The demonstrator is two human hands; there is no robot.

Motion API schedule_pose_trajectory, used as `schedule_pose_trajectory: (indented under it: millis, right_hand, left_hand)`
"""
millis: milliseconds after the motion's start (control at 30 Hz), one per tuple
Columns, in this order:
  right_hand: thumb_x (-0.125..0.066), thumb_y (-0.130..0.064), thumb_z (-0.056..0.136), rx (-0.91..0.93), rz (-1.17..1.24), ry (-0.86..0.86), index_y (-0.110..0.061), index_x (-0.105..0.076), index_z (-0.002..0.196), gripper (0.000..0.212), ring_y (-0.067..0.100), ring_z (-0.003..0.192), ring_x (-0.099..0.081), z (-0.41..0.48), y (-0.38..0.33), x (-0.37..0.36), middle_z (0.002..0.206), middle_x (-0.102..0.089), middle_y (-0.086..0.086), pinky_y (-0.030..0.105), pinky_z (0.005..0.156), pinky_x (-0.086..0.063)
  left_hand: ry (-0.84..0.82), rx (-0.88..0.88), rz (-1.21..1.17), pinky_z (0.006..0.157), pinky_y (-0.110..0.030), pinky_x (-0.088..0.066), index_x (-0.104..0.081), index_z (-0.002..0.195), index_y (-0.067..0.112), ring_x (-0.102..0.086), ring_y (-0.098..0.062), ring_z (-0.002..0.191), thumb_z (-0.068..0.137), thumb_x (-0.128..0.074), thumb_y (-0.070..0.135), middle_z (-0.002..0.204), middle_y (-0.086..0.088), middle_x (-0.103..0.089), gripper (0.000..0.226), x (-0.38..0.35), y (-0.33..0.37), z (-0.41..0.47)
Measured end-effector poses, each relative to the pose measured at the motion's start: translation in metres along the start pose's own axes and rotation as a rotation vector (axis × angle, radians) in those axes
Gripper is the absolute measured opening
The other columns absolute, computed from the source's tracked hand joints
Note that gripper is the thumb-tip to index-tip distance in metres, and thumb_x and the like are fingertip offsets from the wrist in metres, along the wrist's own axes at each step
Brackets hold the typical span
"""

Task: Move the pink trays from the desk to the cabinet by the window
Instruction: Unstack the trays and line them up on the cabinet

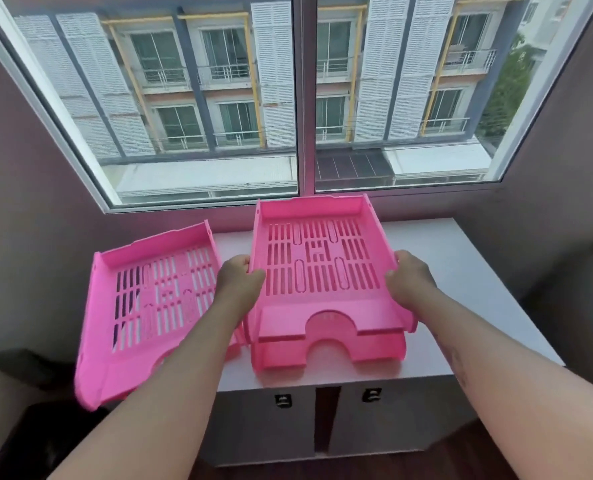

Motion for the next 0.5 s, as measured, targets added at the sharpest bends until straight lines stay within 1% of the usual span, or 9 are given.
schedule_pose_trajectory:
  millis: [67, 133, 167, 233, 267, 300, 367, 433, 500]
  right_hand:
    - [-0.041, -0.004, 0.094, 0.026, 0.036, 0.037, -0.005, -0.057, 0.121, 0.032, 0.033, 0.092, -0.059, -0.001, -0.001, 0.018, 0.112, -0.063, 0.016, 0.037, 0.077, -0.049]
    - [-0.041, -0.004, 0.094, 0.033, 0.047, 0.081, -0.005, -0.057, 0.123, 0.033, 0.032, 0.090, -0.057, -0.001, 0.009, 0.040, 0.112, -0.062, 0.016, 0.034, 0.075, -0.045]
    - [-0.041, -0.004, 0.094, 0.028, 0.043, 0.102, -0.006, -0.057, 0.123, 0.033, 0.031, 0.088, -0.056, -0.001, 0.017, 0.053, 0.110, -0.062, 0.015, 0.032, 0.073, -0.043]
    - [-0.041, -0.003, 0.093, 0.007, 0.025, 0.144, -0.007, -0.058, 0.123, 0.035, 0.029, 0.084, -0.054, 0.000, 0.039, 0.081, 0.105, -0.061, 0.013, 0.030, 0.070, -0.041]
    - [-0.040, -0.003, 0.093, -0.005, 0.020, 0.166, -0.007, -0.059, 0.124, 0.036, 0.027, 0.079, -0.054, 0.002, 0.050, 0.096, 0.101, -0.060, 0.011, 0.029, 0.066, -0.041]
    - [-0.040, -0.001, 0.093, -0.017, 0.026, 0.186, -0.007, -0.059, 0.123, 0.036, 0.023, 0.074, -0.053, 0.005, 0.063, 0.111, 0.098, -0.058, 0.010, 0.027, 0.060, -0.039]
    - [-0.039, 0.002, 0.093, -0.046, 0.035, 0.217, -0.005, -0.059, 0.122, 0.036, 0.020, 0.070, -0.050, 0.012, 0.089, 0.138, 0.098, -0.058, 0.010, 0.023, 0.051, -0.033]
    - [-0.039, 0.003, 0.092, -0.067, 0.030, 0.246, -0.005, -0.060, 0.121, 0.037, 0.026, 0.079, -0.051, 0.021, 0.115, 0.161, 0.105, -0.062, 0.017, 0.025, 0.055, -0.034]
    - [-0.040, 0.003, 0.091, -0.085, 0.037, 0.255, -0.006, -0.060, 0.120, 0.037, 0.027, 0.083, -0.052, 0.033, 0.140, 0.176, 0.107, -0.064, 0.018, 0.029, 0.063, -0.038]
  left_hand:
    - [-0.010, -0.019, -0.030, 0.075, -0.048, -0.059, -0.065, 0.084, 0.016, -0.068, -0.030, 0.077, 0.082, -0.056, 0.003, 0.088, -0.020, -0.073, 0.016, -0.003, 0.019, -0.001]
    - [-0.030, -0.062, -0.056, 0.069, -0.043, -0.056, -0.063, 0.077, 0.016, -0.060, -0.023, 0.073, 0.078, -0.056, 0.007, 0.081, -0.016, -0.068, 0.012, -0.016, 0.039, -0.001]
    - [-0.046, -0.083, -0.065, 0.067, -0.045, -0.055, -0.066, 0.077, 0.010, -0.058, -0.022, 0.071, 0.076, -0.055, 0.008, 0.081, -0.020, -0.069, 0.011, -0.027, 0.049, -0.002]
    - [-0.096, -0.109, -0.076, 0.065, -0.046, -0.053, -0.068, 0.090, -0.004, -0.055, -0.020, 0.070, 0.075, -0.053, 0.012, 0.086, -0.026, -0.072, 0.027, -0.060, 0.066, -0.003]
    - [-0.128, -0.124, -0.075, 0.063, -0.043, -0.049, -0.067, 0.092, -0.005, -0.052, -0.018, 0.070, 0.073, -0.051, 0.015, 0.083, -0.024, -0.070, 0.031, -0.080, 0.074, -0.005]
    - [-0.163, -0.133, -0.064, 0.063, -0.039, -0.044, -0.065, 0.090, -0.002, -0.049, -0.016, 0.072, 0.071, -0.049, 0.018, 0.079, -0.018, -0.065, 0.032, -0.101, 0.081, -0.006]
    - [-0.216, -0.145, -0.045, 0.064, -0.037, -0.038, -0.062, 0.089, 0.004, -0.046, -0.014, 0.074, 0.071, -0.048, 0.018, 0.082, -0.009, -0.057, 0.026, -0.140, 0.099, -0.013]
    - [-0.255, -0.146, -0.042, 0.063, -0.037, -0.040, -0.061, 0.098, -0.004, -0.046, -0.016, 0.074, 0.079, -0.050, 0.013, 0.084, -0.015, -0.060, 0.028, -0.174, 0.114, -0.022]
    - [-0.275, -0.145, -0.025, 0.064, -0.039, -0.045, -0.060, 0.105, -0.006, -0.049, -0.020, 0.073, 0.087, -0.051, 0.006, 0.096, -0.025, -0.067, 0.023, -0.205, 0.125, -0.028]
Point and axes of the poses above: each hand's wrist, its own z-axis towards the middle knuckle, its own x-axis out of the back of the hand, y = z × x, the point moved 9 cm from there along z, towards the middle knuckle
